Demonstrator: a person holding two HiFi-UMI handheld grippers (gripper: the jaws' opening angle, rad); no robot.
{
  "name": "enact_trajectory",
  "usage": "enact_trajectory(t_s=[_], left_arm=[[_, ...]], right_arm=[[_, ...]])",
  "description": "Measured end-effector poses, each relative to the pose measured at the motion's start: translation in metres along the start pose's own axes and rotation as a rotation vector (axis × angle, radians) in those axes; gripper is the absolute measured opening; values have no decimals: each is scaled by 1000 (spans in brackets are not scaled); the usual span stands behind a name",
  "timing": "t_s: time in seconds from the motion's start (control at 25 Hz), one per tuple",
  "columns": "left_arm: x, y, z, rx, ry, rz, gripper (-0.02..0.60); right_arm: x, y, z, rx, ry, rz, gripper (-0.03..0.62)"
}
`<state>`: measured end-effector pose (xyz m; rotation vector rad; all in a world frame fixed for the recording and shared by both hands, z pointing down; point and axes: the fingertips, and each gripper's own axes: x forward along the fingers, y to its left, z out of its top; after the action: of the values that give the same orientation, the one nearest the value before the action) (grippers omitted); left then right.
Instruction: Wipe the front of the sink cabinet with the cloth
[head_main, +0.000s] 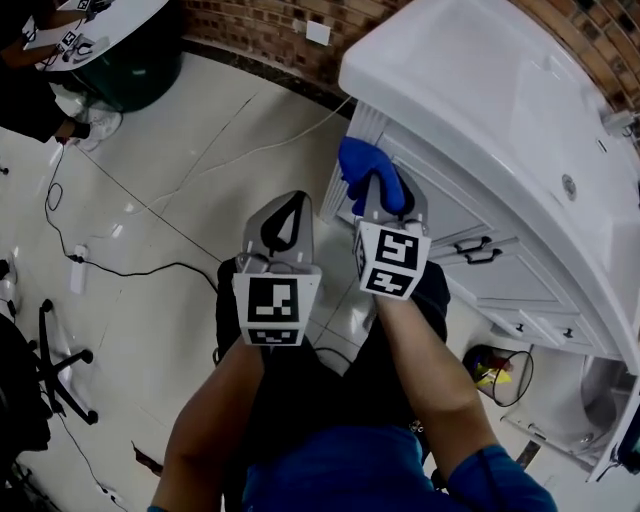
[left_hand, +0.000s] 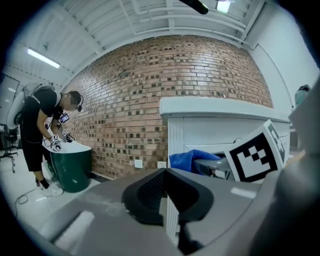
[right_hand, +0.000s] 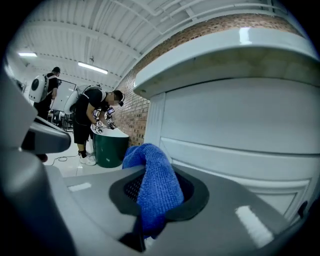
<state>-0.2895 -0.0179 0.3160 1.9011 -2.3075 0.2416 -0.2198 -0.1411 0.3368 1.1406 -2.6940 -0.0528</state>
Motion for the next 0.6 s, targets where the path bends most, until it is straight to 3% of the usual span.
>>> enact_trajectory(t_s=[0.2, 0.48, 0.6], left_arm=[[29, -7, -33, -52, 35, -25, 6], [57, -4, -52, -75, 10, -47, 6], [63, -9, -73, -44, 36, -42, 6]], right_arm=[[12, 7, -41, -3, 69, 19, 57], [28, 17, -111, -77, 194, 58, 55], [33, 23, -141, -98, 259, 79, 57]])
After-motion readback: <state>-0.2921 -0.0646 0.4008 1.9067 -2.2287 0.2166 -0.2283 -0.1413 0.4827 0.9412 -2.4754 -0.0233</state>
